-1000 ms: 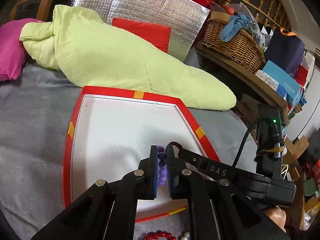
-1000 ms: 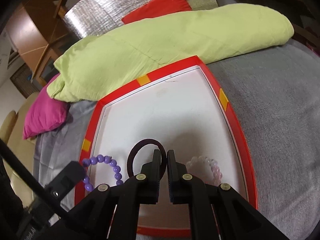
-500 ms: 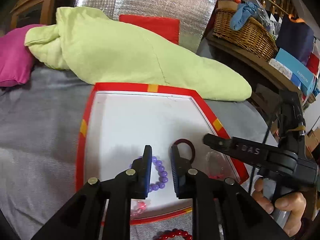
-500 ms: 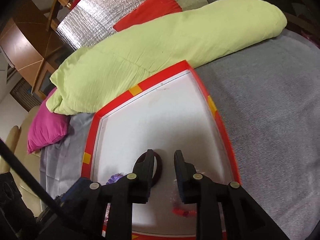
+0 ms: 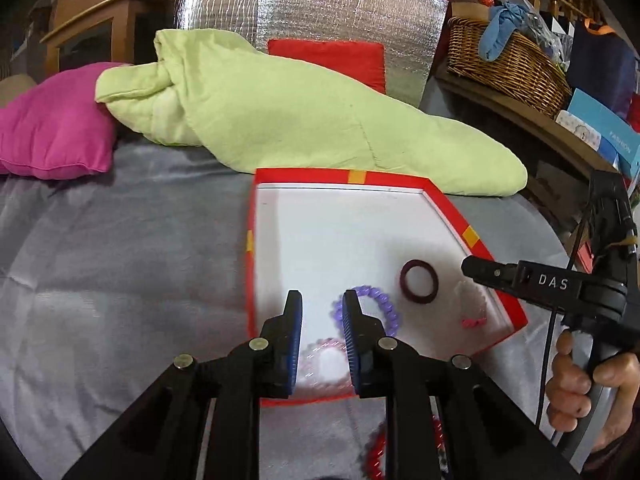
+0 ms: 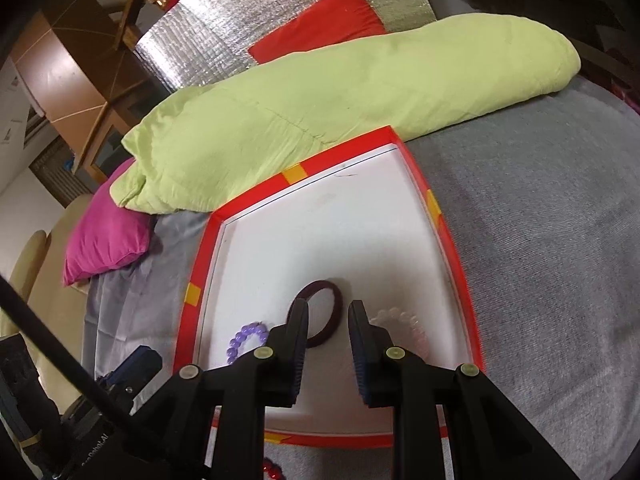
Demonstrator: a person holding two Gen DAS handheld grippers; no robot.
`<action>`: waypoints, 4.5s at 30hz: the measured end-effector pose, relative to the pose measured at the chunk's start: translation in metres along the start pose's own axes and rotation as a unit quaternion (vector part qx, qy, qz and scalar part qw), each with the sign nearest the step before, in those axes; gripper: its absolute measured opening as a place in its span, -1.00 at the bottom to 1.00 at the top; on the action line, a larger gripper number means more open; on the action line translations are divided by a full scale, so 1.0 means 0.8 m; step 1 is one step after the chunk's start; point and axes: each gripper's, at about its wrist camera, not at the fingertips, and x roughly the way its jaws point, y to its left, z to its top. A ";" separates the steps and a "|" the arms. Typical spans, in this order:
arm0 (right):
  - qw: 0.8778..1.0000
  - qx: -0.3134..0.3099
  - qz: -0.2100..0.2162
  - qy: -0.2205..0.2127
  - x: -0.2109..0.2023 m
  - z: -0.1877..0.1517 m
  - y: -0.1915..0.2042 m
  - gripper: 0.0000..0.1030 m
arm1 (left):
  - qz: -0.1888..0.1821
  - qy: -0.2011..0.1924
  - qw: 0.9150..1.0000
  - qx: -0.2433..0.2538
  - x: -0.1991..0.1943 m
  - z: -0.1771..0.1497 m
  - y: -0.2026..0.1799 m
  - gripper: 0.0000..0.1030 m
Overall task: Organize jewelry
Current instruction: 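Carry the purple bracelet and dark red hair tie into the box and release, then move both open tools back to the remaining jewelry beside the box, then grasp the red bead bracelet with the left tool while the right grasps the black hair tie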
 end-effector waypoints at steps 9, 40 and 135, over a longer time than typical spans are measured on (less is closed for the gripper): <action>1.000 -0.015 0.006 0.004 -0.003 -0.014 0.025 -0.54 | 0.026 -0.001 1.000 0.002 -0.022 -0.010 0.026 -0.60; 0.999 -0.050 0.012 0.014 -0.011 -0.031 0.049 -0.54 | 0.052 0.027 0.998 0.039 -0.036 -0.029 0.023 -0.60; 0.988 -0.138 0.064 0.009 -0.121 -0.097 0.033 -0.89 | -0.091 -0.022 0.991 0.097 -0.098 -0.032 -0.019 -0.81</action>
